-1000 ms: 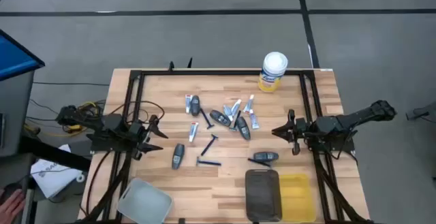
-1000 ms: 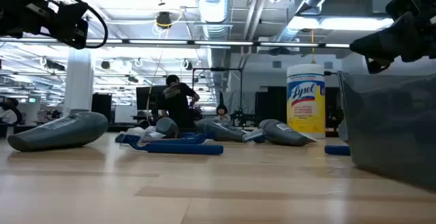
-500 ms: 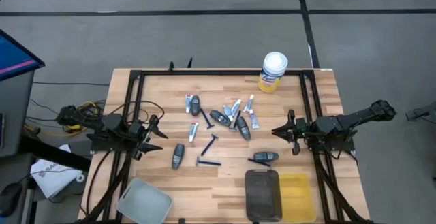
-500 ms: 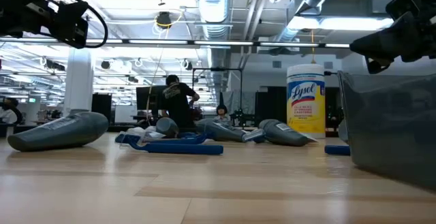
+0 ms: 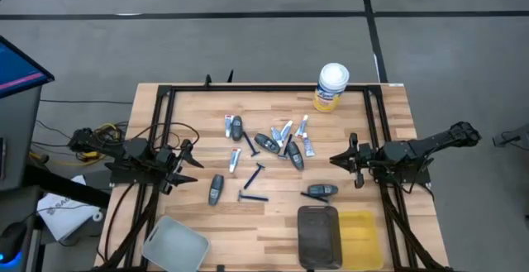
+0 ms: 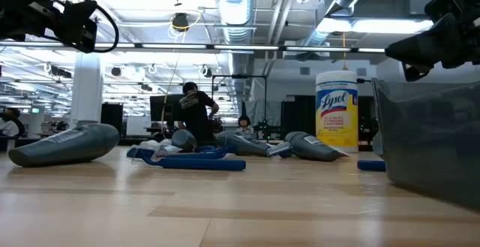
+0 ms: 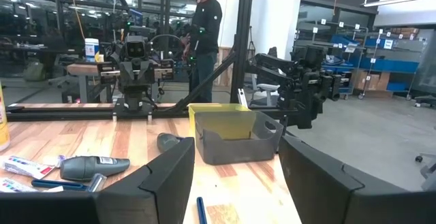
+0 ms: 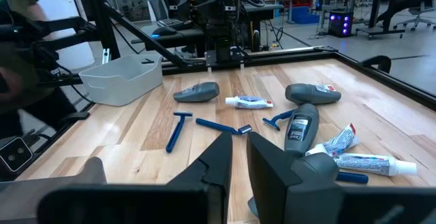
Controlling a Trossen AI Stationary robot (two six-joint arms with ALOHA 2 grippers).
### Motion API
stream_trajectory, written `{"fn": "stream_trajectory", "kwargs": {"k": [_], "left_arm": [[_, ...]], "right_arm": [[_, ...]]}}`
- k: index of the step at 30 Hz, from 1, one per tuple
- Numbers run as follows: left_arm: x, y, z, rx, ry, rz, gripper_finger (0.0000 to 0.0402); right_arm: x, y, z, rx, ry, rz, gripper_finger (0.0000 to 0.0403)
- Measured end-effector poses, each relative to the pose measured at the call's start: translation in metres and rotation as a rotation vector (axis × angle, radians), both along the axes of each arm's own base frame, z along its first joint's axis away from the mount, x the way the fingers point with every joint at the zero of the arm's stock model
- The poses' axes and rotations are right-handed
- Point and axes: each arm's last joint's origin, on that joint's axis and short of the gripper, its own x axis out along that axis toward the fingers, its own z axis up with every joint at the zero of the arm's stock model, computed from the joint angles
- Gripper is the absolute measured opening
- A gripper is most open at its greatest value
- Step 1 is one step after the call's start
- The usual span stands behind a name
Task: Pick & Place Travel size toiletries
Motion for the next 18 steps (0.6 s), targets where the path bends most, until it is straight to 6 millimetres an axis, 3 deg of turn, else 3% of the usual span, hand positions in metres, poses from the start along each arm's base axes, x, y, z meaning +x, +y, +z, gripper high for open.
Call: {"fn": "stream_trajectory", "kwargs": {"k": [18], "left_arm": [[-0.0004,0.0001,0.0042,-0.012,-0.042,0.000,0.0209]], "right_arm": [[0.0000,0.0000,-0.0001,0.000,0.000,0.000,0.0040]]}}
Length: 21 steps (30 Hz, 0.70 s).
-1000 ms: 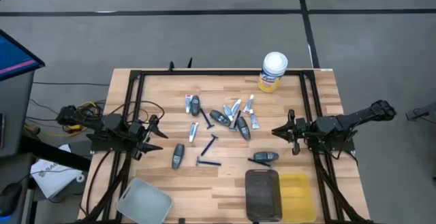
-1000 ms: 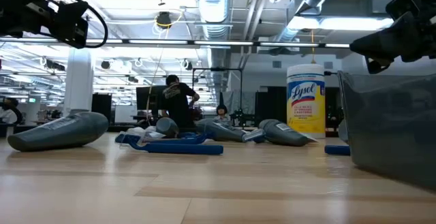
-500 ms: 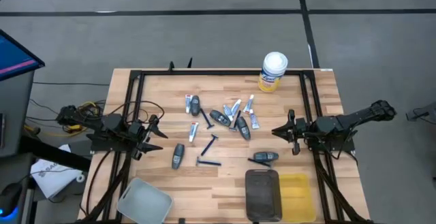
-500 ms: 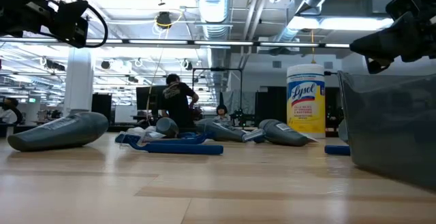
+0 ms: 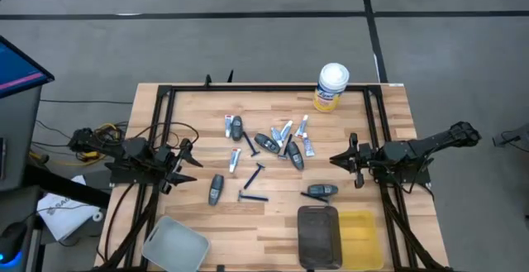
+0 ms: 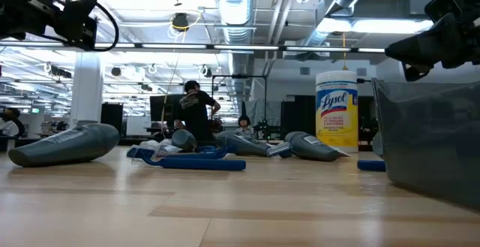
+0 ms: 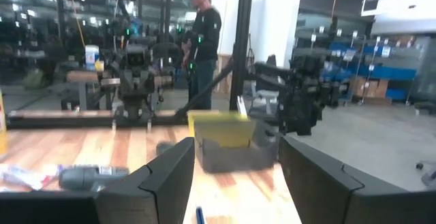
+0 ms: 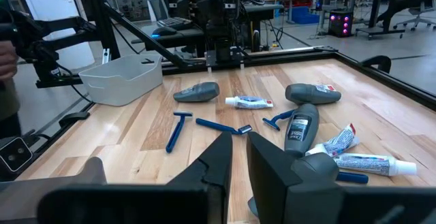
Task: Pick & Place Travel size toiletries
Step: Put the deodorant into the gray bin
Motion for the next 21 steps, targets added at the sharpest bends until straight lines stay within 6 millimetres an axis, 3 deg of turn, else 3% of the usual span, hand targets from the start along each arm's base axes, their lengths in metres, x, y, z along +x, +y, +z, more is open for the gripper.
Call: {"fn": "stream_trajectory", "kwargs": {"k": [12,21], "left_arm": [[-0.002,0.000,0.011,-0.256,-0.047,-0.067,0.0209],[-0.023,0.011,0.052,-0.608,-0.473,-0.078,0.0209]], "right_arm": [[0.000,0.000,0.000,0.000,-0.001,0.000,0.0040],[0.000,0.000,0.000,0.000,0.000,0.000,0.0040]]}}
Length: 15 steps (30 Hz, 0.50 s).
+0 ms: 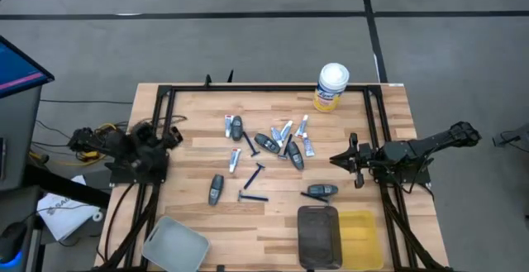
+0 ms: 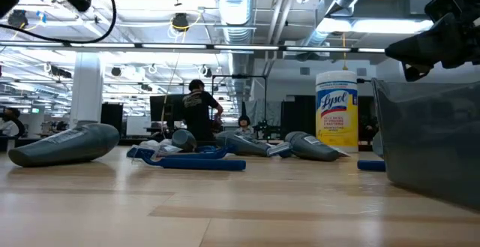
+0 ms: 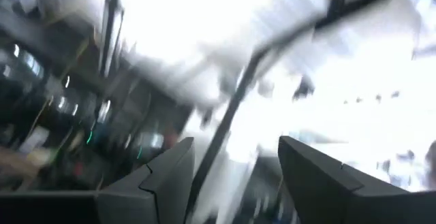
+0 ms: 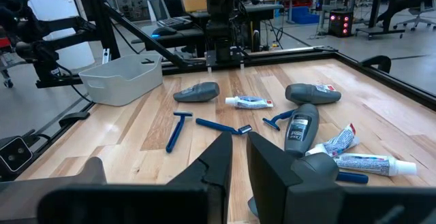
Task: Pick & Place Travel size toiletries
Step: Put the deodorant into the gray bin
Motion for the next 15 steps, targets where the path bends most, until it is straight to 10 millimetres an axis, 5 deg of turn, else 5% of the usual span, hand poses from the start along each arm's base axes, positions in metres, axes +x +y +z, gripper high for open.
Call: {"fn": "stream_trajectory", "kwargs": {"k": [6,15], "left_arm": [[-0.012,0.006,0.011,-0.076,-0.149,0.097,0.0209],[-0.011,0.012,0.010,-0.204,-0.103,0.245,0.0209]], "right_arm": [[0.000,0.000,0.000,0.000,0.000,0.000,0.0040],[0.000,0.000,0.000,0.000,0.000,0.000,0.0040]]}}
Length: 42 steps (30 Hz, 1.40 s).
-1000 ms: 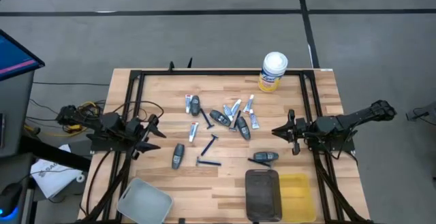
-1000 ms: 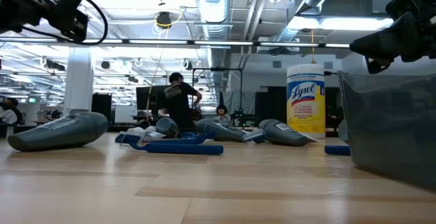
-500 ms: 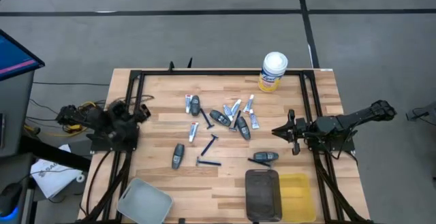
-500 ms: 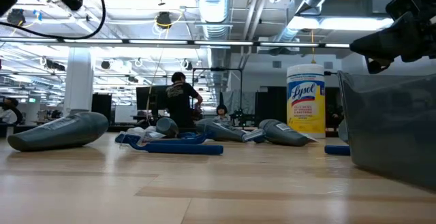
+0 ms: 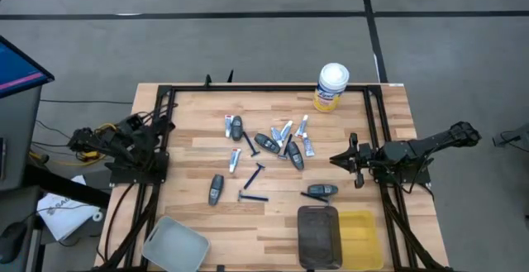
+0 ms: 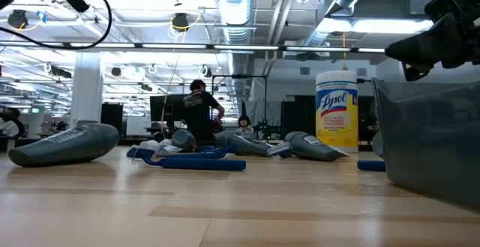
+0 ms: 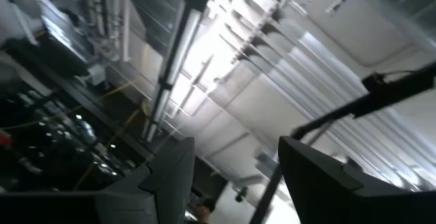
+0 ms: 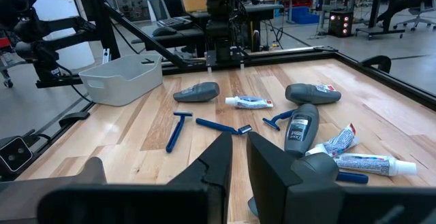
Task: Pick & Place Travel size toiletries
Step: Put the deodorant into the gray bin
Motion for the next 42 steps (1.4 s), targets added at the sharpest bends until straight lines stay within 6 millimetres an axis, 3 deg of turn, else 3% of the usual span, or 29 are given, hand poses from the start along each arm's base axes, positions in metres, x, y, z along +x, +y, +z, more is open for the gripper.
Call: {"fn": "stream_trajectory", "kwargs": {"k": [8,13,19,24,27,31,42], "left_arm": [[-0.003,0.005,0.003,-0.139,0.010,0.095,0.0209],[0.001,0.004,0.031,-0.121,0.039,0.092,0.0209],[0.045,-0.010,0.083,-0.019,0.321,0.060,0.0209],[0.097,-0.026,0.100,-0.002,0.834,-0.046,0.0212],[0.121,-0.034,0.094,-0.033,1.149,-0.093,0.0212],[0.142,-0.041,0.078,-0.118,1.442,-0.068,0.0212],[0.174,-0.044,0.008,-0.319,1.927,0.037,0.0213]], "right_arm": [[0.000,0.000,0.000,0.000,0.000,0.000,0.0040],[0.000,0.000,0.000,0.000,0.000,0.000,0.0040],[0.000,0.000,0.000,0.000,0.000,0.000,0.0040],[0.000,0.000,0.000,0.000,0.000,0.000,0.0040],[0.000,0.000,0.000,0.000,0.000,0.000,0.0040],[0.000,0.000,0.000,0.000,0.000,0.000,0.0040],[0.000,0.000,0.000,0.000,0.000,0.000,0.0040]]}}
